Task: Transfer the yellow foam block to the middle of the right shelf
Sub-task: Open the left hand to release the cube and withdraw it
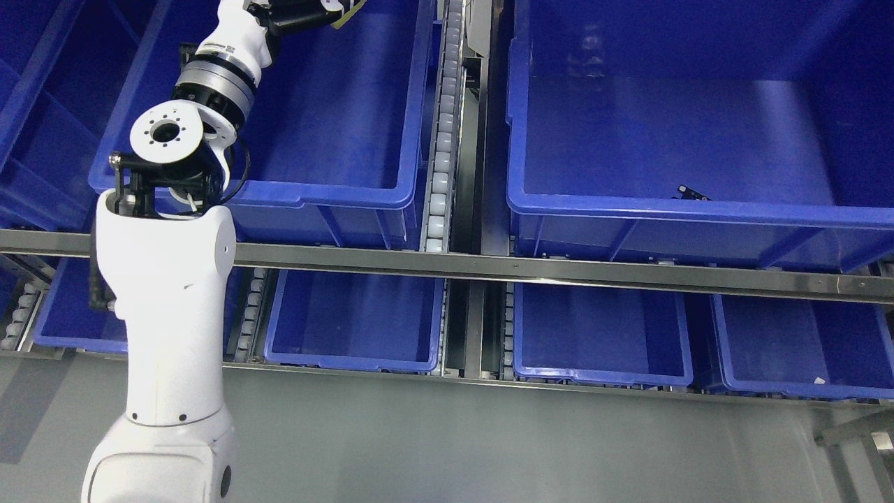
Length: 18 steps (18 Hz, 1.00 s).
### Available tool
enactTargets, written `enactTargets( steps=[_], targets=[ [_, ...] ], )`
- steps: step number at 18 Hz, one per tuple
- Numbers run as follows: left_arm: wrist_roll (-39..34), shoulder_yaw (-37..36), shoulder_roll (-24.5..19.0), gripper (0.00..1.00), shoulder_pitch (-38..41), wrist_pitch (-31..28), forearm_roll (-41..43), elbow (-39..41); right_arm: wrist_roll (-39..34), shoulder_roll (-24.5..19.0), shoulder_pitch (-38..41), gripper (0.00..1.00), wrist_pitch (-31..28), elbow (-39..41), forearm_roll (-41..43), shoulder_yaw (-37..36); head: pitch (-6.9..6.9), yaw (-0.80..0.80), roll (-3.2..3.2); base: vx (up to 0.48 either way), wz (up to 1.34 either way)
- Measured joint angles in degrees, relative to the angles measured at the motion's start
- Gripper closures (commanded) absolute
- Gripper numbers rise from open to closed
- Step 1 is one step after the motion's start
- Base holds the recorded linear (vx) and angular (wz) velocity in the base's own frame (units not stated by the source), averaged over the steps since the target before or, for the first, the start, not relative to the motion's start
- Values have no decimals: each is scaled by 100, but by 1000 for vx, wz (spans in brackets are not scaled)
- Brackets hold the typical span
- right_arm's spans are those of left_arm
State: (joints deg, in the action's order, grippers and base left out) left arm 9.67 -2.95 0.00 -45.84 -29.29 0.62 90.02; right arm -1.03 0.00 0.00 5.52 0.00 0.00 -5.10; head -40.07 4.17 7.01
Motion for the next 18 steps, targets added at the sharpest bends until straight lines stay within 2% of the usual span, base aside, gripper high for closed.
enactTargets(
  steps=[4,6,9,12,15,18],
  targets=[
    [0,-64,0,0,-15,-14,142,-21,0,0,0,0,0,0,0,0,0,0,0,0,0],
    [10,-78,0,0,-19,427,181,-27,0,0,0,0,0,0,0,0,0,0,0,0,0],
    [45,-67,0,0,90,1587,212,-16,0,0,0,0,-1,0,0,0,-1,0,0,0,0],
    [52,-32,0,0,392,2438,184,95,0,0,-1,0,-2,0,0,0,-3,0,0,0,0],
    [77,-7,0,1,956,2880,148,307,0,0,-1,0,-2,0,0,0,-4,0,0,0,0],
    [87,22,0,0,1394,2830,144,478,0,0,-1,0,-2,0,0,0,-4,0,0,0,0]
  ],
)
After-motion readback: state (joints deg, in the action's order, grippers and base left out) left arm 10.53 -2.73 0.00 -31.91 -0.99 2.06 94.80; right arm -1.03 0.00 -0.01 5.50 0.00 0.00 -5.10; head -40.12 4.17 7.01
